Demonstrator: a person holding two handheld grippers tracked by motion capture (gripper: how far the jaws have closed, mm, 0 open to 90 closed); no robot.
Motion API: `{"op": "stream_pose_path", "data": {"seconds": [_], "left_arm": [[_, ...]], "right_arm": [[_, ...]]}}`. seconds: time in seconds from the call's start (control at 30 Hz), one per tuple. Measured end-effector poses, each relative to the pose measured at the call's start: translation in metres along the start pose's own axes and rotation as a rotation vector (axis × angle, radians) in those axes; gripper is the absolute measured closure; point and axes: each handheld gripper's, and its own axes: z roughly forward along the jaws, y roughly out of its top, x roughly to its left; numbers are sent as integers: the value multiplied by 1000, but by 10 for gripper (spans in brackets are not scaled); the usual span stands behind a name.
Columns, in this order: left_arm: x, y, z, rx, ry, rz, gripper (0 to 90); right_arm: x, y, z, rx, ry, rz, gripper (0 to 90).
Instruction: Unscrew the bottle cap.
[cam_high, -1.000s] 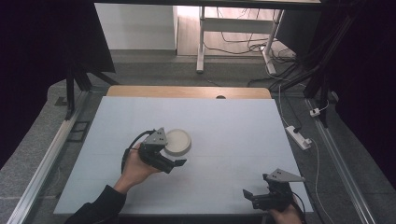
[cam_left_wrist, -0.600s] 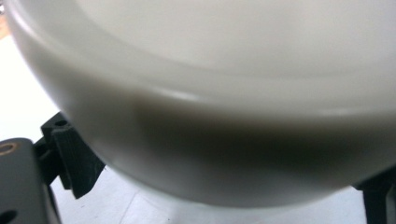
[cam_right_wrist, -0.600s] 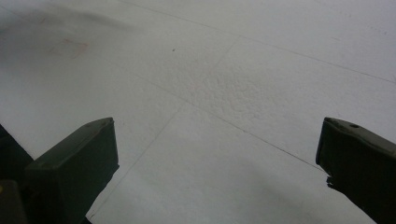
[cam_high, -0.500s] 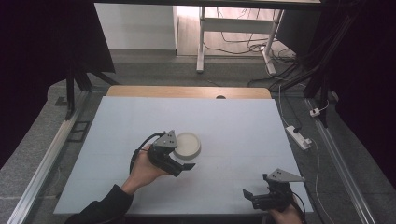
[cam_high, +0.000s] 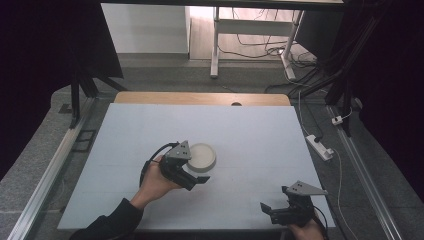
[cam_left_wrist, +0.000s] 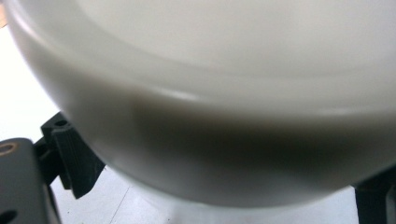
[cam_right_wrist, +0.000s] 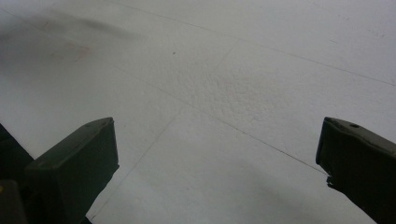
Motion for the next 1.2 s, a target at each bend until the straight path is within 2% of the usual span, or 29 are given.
{"op": "stream_pose_path", "data": {"seconds": [0.37, 0.57, 0.73, 0.97, 1.2], "left_arm": [[0, -1, 1, 10, 5, 8, 73], [0, -1, 1, 7, 7, 7, 73], [1, -2, 1, 9, 1, 4, 73], [1, -3, 2, 10, 3, 4, 73], [2, -3, 2, 4, -1, -6, 73]], "right_arm": [[3, 3, -4, -33, 3, -17, 0], [11, 9, -6, -57, 27, -61, 0], [20, 15, -4, -66, 53, -98, 0], [28, 24, -2, -95, 96, -109, 0], [36, 33, 3, -119, 169, -124, 0]]}}
